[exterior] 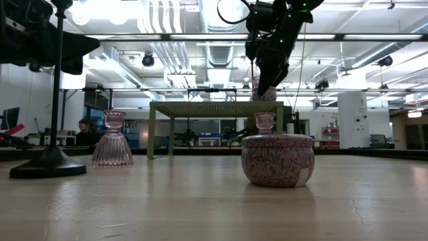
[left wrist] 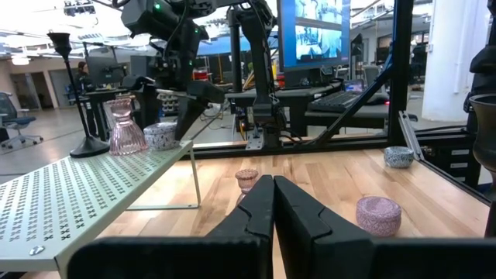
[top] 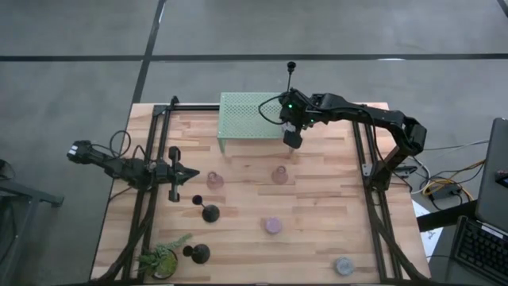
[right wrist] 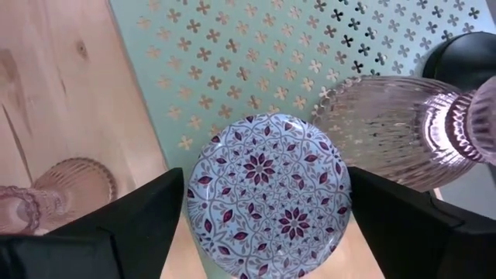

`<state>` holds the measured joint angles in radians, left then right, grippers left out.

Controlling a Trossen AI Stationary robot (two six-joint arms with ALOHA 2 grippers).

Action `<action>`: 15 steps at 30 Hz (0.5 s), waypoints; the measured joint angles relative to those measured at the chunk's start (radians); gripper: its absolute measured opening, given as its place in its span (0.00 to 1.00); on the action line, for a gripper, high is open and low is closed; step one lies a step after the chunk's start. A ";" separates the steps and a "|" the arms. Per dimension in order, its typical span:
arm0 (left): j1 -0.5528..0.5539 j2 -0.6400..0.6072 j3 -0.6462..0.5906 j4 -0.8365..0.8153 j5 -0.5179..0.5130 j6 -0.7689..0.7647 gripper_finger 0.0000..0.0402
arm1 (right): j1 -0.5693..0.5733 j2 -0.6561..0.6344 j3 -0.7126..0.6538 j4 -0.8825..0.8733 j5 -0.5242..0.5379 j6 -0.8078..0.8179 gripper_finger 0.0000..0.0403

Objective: Pick & Place candle stick holders
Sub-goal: Put the red scented candle on the shelf, then put the top black candle holder on the shelf

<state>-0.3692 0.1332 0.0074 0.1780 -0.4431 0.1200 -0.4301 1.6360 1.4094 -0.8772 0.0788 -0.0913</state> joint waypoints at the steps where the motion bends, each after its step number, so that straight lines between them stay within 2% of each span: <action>1: 0.000 0.000 0.000 0.000 0.000 0.000 0.04 | 0.000 0.000 0.000 0.001 0.000 -0.002 0.88; 5: 0.000 0.000 0.000 0.000 0.000 0.000 0.04 | 0.000 0.000 0.007 0.002 0.008 -0.011 0.92; 15: 0.000 0.000 0.000 0.000 0.000 0.000 0.04 | 0.006 -0.011 0.079 -0.063 0.019 -0.012 0.93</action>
<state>-0.3695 0.1333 0.0074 0.1783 -0.4433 0.1200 -0.4239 1.6245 1.4881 -0.9404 0.0975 -0.1029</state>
